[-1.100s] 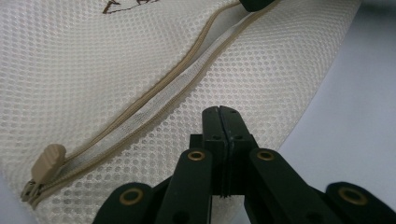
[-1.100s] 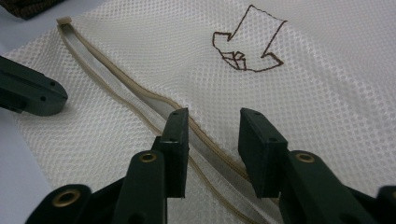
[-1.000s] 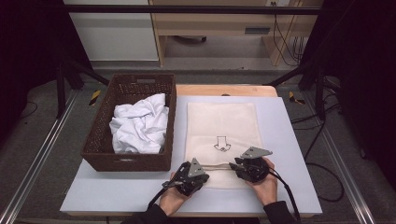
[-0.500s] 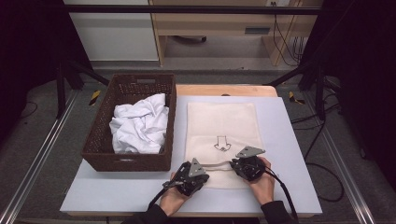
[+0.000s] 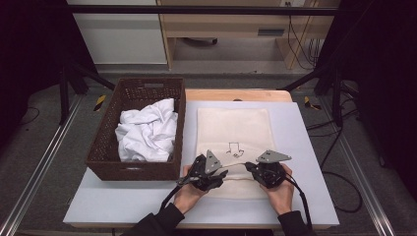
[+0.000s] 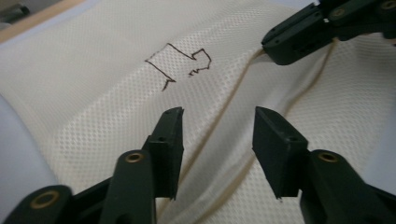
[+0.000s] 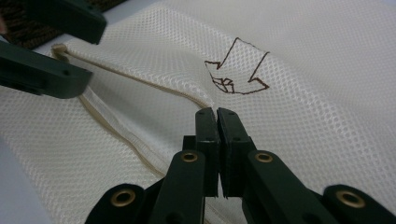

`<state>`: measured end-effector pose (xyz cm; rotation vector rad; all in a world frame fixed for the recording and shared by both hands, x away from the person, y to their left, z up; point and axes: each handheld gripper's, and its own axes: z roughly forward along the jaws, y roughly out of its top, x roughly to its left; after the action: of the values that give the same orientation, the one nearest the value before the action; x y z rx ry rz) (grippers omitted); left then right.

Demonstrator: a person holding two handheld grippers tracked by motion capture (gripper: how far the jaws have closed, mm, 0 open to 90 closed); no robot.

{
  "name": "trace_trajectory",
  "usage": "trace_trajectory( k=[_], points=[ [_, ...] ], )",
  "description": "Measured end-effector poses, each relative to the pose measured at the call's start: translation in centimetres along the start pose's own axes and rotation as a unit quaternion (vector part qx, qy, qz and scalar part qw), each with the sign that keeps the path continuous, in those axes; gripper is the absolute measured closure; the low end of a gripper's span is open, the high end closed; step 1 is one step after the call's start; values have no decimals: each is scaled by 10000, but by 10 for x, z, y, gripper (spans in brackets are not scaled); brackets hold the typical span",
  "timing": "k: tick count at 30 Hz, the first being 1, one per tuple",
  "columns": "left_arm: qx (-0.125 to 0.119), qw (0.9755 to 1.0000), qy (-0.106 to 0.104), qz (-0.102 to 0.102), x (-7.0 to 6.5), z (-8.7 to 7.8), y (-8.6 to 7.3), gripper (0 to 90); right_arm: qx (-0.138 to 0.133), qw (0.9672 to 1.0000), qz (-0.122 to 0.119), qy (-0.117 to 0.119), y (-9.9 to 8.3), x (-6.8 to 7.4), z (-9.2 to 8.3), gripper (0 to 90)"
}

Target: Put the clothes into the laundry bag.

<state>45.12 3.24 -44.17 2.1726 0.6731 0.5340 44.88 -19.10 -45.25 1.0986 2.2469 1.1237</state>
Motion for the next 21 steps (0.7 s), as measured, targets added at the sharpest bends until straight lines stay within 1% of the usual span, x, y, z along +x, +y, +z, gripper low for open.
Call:
trace_trajectory(
  k=[2,4,6,7,8,9,10,11,12,13,14,15,16,17,18,19,21],
  points=[
    [190,9996,85,172,-1,7,3,479,-48,10000,-1,8,1,0,-1,883],
    [269,9995,60,165,-1,14,2,495,-77,10000,11,18,1,-1,-2,884],
    [311,9994,98,111,-2,20,1,576,-115,9999,30,25,2,-1,-3,884],
    [353,9993,87,133,-1,21,0,626,-125,9999,45,33,2,-1,-4,885],
    [353,9992,80,159,0,22,0,669,-138,9999,21,25,1,-2,-4,885],
    [364,9992,61,147,0,21,0,714,-129,9999,40,29,1,-1,-4,885],
    [317,9994,41,121,1,21,-1,765,-131,9999,2,37,1,-2,-4,885],
    [330,9994,37,134,2,20,0,807,-114,9999,32,49,1,-1,-3,884],
    [307,9995,3,115,3,19,0,840,-106,9999,36,60,1,0,-3,884],
    [288,9996,-3,73,3,19,1,850,-118,9999,-2,66,1,-1,-3,880],
    [293,9996,-2,47,4,18,1,854,-123,9999,10,57,1,0,-3,869],
    [283,9996,-10,21,4,18,1,857,-132,9999,34,61,2,0,-3,839],
    [312,9995,-12,18,5,17,1,859,-152,9999,35,56,2,-1,-4,783],
    [271,9996,-36,-48,6,17,1,858,-182,9998,24,30,3,-1,-5,718],
    [295,9995,-41,-37,6,16,1,858,-176,9998,-27,8,3,-1,-5,655],
    [279,9996,-30,-55,6,15,1,858,-139,9999,-53,-16,4,0,-5,639],
    [242,9997,-50,-55,6,13,1,857,-69,9999,-118,12,6,2,-4,617]
  ],
)
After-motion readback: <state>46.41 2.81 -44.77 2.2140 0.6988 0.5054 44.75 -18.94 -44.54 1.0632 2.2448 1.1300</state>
